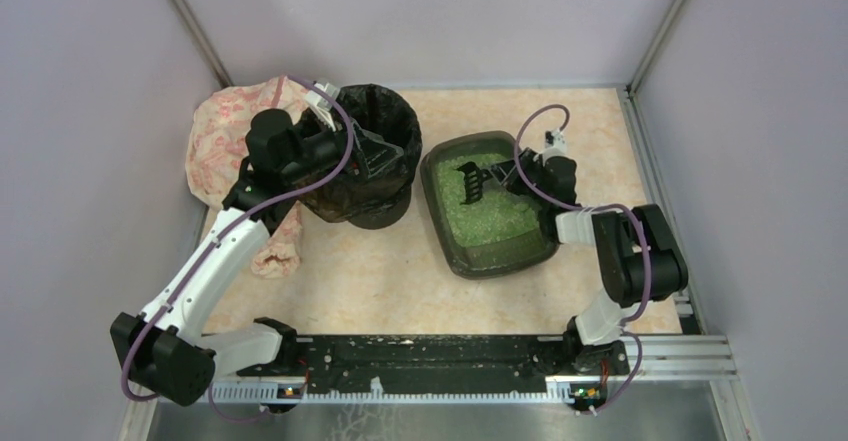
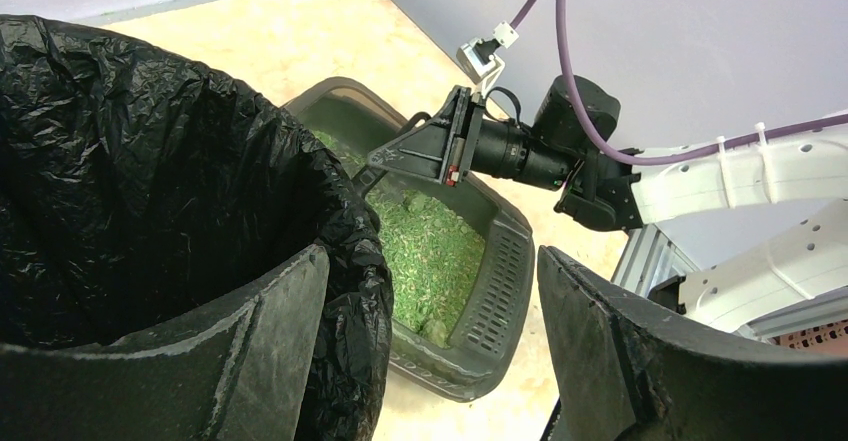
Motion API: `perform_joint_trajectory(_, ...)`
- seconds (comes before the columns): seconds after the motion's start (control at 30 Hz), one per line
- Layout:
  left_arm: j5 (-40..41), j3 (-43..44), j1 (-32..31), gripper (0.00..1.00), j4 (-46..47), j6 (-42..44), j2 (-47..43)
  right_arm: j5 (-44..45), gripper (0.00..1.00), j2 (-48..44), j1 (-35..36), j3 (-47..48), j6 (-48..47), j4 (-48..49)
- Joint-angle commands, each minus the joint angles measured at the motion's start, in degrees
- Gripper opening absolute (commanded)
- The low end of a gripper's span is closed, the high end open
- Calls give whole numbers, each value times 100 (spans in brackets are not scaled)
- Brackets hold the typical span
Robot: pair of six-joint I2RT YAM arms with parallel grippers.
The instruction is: Clean the litter box
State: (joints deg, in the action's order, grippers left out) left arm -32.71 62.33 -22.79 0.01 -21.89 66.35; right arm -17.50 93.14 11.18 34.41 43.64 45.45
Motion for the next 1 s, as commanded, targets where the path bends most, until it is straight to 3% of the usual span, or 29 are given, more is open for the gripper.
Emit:
perform_joint_trajectory(0.0,-96,-10,-15,82,183,-17,19,-756,0,-224,-105,-142,401,142)
perform_joint_trajectory(0.63,-195,-19,-15,82,218,-80,36,-871,0,-1652,-808,-345,533,-433)
perform_joint_trajectory(0.97,-181,-27,-15,82,236,-89,55,-1923,0,-1732,-1942,-1123,1733,1060)
